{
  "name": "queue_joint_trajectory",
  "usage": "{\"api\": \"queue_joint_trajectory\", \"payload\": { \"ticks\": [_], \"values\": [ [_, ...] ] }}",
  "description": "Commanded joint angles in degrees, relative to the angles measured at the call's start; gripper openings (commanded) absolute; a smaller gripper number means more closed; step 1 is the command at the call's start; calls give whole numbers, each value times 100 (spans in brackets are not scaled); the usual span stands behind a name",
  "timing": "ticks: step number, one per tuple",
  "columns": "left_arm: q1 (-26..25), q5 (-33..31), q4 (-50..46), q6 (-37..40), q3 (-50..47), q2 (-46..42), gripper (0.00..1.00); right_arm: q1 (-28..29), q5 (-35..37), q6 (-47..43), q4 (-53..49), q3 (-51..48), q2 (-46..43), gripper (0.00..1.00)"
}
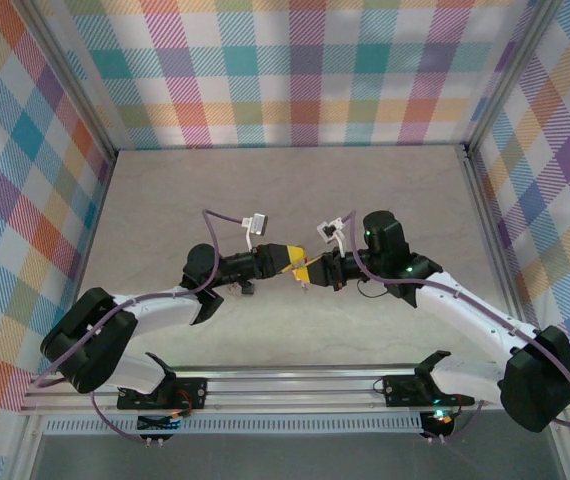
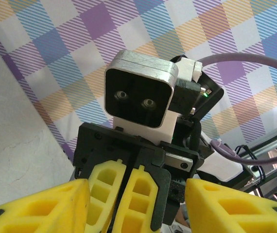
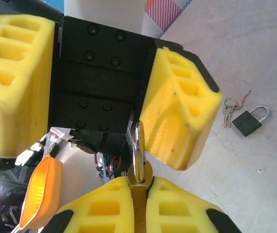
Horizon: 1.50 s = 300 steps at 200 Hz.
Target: Lock with the key
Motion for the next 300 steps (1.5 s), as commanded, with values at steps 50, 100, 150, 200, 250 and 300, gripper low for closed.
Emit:
{"api": "queue_joint_trajectory", "payload": {
  "ticks": [50,100,150,200,250,300],
  "values": [
    [5,226,152,269,-40,-228,45,-34,-105,44,58,143,-141,0],
    [21,243,-640,797,-32,-632,43,-42,-214,72,58,129,-221,0],
    [28,138,-1858,1542,-65,-1304,37,-51,-295,126,168,72,-246,0],
    [29,32,-2202,1749,-172,-1576,37,-60,-345,200,293,47,-221,0],
    [29,70,-2162,1750,-181,-1512,37,-60,-421,233,349,38,-212,0],
    [47,7,-2489,1960,-145,-1602,34,-57,-564,246,352,11,-230,0]
  ]
}}
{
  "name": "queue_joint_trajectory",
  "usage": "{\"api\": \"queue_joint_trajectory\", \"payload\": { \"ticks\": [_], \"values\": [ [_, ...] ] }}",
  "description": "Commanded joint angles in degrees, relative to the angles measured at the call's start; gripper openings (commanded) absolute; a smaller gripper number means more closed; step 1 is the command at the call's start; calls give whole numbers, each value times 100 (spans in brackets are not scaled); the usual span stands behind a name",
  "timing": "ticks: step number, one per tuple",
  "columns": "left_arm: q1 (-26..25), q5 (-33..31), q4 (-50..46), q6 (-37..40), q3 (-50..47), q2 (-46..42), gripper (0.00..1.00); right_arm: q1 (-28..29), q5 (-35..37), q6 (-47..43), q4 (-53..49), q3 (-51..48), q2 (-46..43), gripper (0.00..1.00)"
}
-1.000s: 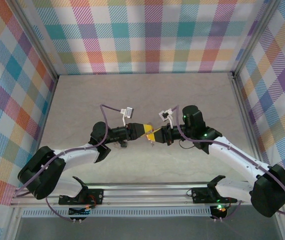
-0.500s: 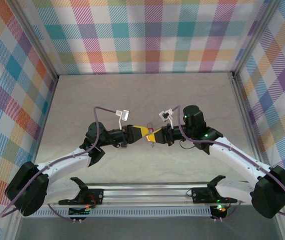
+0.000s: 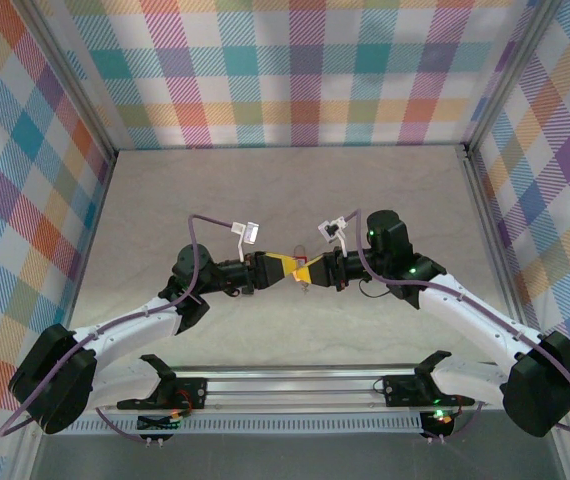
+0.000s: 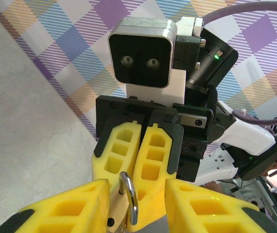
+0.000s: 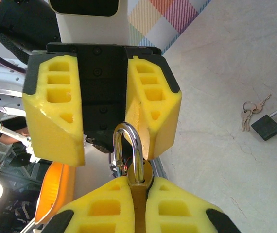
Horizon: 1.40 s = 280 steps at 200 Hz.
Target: Lock with the key
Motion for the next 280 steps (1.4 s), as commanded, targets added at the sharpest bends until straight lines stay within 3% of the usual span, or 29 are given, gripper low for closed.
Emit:
{"api": "queue_joint_trajectory", "payload": {
  "ticks": [1,56,142,280],
  "values": [
    [45,2,-165,264,-34,-170,34,-43,-252,5,217,9,-73,0],
    [89,-284,-560,463,-39,-503,35,-45,-424,5,254,-47,-57,0],
    [98,-190,-425,361,-39,-426,34,-45,-461,10,272,-63,14,0],
    [98,-137,-414,398,-8,-274,19,-45,-592,47,319,-71,59,0]
  ]
}}
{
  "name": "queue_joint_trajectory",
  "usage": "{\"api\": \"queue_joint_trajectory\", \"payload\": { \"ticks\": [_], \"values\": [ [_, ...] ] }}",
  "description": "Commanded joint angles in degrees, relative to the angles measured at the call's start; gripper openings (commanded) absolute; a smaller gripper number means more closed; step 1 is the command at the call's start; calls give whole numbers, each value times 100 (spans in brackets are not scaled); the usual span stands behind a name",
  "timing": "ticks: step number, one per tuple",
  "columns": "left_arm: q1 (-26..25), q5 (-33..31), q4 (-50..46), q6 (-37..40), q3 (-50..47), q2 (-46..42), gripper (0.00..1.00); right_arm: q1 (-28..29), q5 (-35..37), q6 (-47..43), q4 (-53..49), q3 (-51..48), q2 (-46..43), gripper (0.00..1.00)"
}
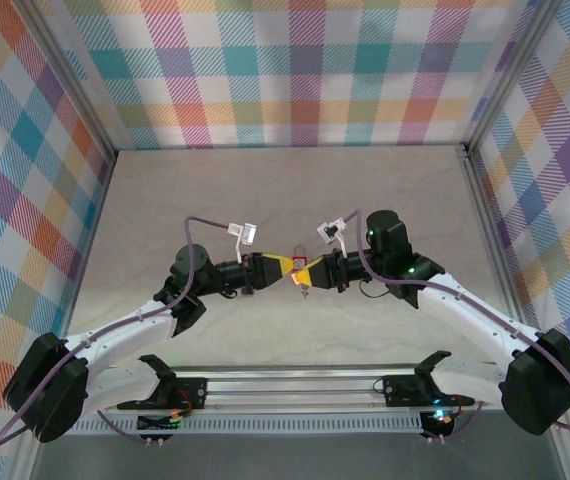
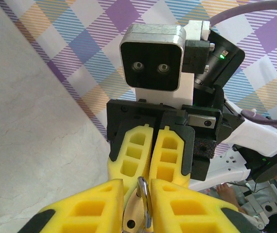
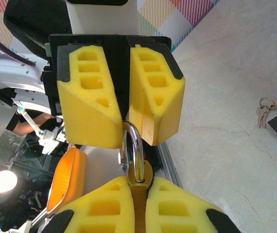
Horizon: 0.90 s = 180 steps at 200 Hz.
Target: Lock with the key
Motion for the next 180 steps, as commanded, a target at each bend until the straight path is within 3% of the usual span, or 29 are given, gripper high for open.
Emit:
{"api": "queue_joint_trajectory", "payload": {
  "ticks": [1,72,110,180],
  "values": [
    [60,77,127,114,-4,18,19,-18,-235,6,193,-26,-6,0],
    [60,68,-15,188,48,38,11,-18,-368,16,199,-64,11,0],
    [60,149,136,98,58,122,0,-18,-352,-20,189,-58,38,0],
    [60,206,112,188,-2,160,0,-18,-519,108,341,-2,99,0]
  ]
}}
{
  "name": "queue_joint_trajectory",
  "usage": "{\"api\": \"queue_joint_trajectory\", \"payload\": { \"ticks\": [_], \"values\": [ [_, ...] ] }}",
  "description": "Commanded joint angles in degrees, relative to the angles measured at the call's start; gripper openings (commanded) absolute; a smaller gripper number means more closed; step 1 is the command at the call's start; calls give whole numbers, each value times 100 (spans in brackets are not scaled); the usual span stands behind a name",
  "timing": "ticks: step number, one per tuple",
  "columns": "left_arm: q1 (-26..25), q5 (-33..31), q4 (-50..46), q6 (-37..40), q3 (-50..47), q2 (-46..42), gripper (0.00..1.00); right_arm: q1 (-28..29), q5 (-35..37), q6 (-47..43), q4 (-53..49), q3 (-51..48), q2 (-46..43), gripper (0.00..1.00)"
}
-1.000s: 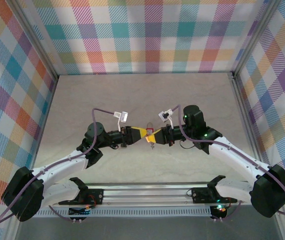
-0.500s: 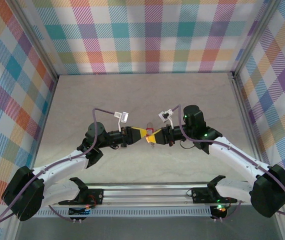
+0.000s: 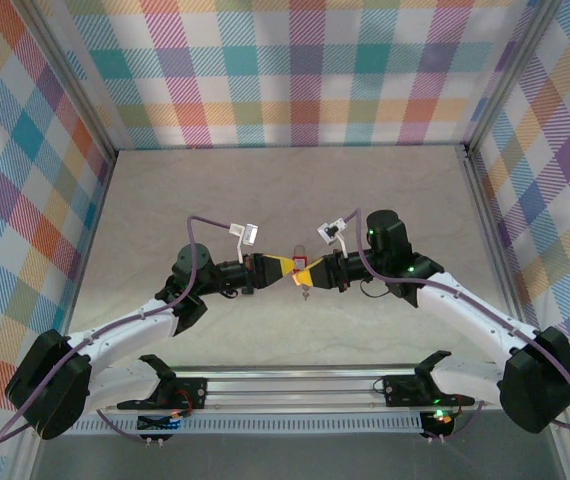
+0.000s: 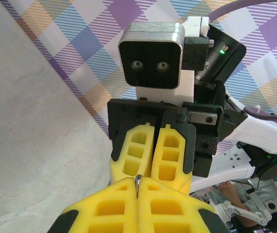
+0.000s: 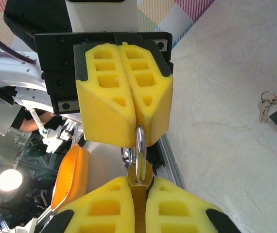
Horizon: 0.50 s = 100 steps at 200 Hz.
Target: Lock with the key
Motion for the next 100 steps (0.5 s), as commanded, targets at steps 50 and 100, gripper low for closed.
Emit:
{"api": "queue_joint_trajectory", "payload": {
  "ticks": [50,100],
  "values": [
    [45,205,294,88,-110,53,0,3,-496,364,698,22,24,0],
    [33,245,677,-89,-260,78,0,-5,-297,481,832,39,-48,0]
  ]
}}
